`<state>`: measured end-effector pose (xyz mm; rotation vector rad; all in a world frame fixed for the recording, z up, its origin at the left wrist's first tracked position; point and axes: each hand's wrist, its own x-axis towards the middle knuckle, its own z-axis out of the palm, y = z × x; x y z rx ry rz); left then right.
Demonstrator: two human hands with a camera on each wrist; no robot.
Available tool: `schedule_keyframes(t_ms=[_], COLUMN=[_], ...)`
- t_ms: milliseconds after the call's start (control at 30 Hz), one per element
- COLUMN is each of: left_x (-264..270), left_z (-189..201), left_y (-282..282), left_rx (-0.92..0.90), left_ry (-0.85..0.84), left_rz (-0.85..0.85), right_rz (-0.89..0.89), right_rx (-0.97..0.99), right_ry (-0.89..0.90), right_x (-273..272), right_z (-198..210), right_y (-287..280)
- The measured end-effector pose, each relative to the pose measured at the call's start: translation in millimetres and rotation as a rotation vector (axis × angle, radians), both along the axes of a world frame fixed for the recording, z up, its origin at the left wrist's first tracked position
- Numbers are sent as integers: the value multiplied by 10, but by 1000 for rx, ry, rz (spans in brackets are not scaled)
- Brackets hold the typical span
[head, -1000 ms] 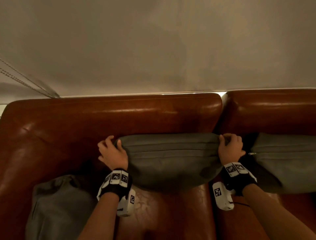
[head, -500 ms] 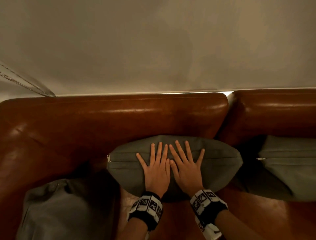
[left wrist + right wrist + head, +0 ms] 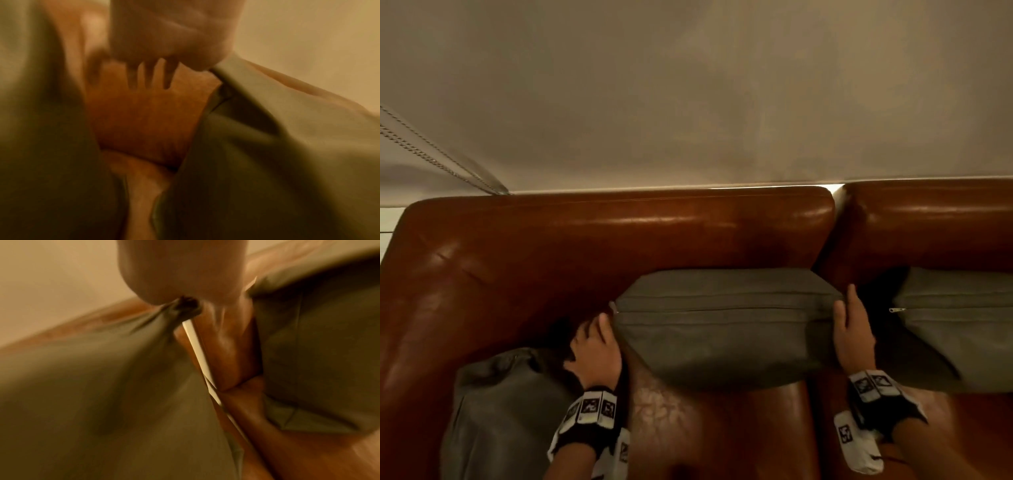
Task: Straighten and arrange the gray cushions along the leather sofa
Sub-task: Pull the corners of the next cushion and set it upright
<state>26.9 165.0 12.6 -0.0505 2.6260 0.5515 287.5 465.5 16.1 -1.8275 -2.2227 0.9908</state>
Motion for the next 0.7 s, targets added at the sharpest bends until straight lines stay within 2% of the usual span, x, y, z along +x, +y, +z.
schedule_keyframes(t_ms=[33, 100, 167, 233, 300, 400, 533, 633, 700], left_x=[30, 151, 260, 288, 273, 240, 310, 426, 472], left_z=[-4, 19, 20, 8, 16, 44, -57, -56, -79], left_y=[-67, -100, -100, -79, -50, -13, -101, -150, -149], left_rx=[194, 513, 680, 712, 617, 592, 594, 779, 837], left_ry=[5, -157, -272, -161, 41, 158, 79, -127, -186], left_rz=[55, 106, 129, 137, 109, 151, 209, 199, 195], right_rz=[-90, -250, -303, -265, -219, -215, -245, -254, -246], right_rx=[-73, -192, -333, -324, -210, -149, -387, -583, -662], right_ry=[137, 299, 414, 431, 382, 392, 570, 653, 674], right_x=[40, 135, 247, 341, 377, 343, 488, 619, 570], right_z=[72, 195, 220, 213, 240, 277, 143, 74, 51], right_y=[-23, -99, -172, -223, -213, -209, -346, -389, -398])
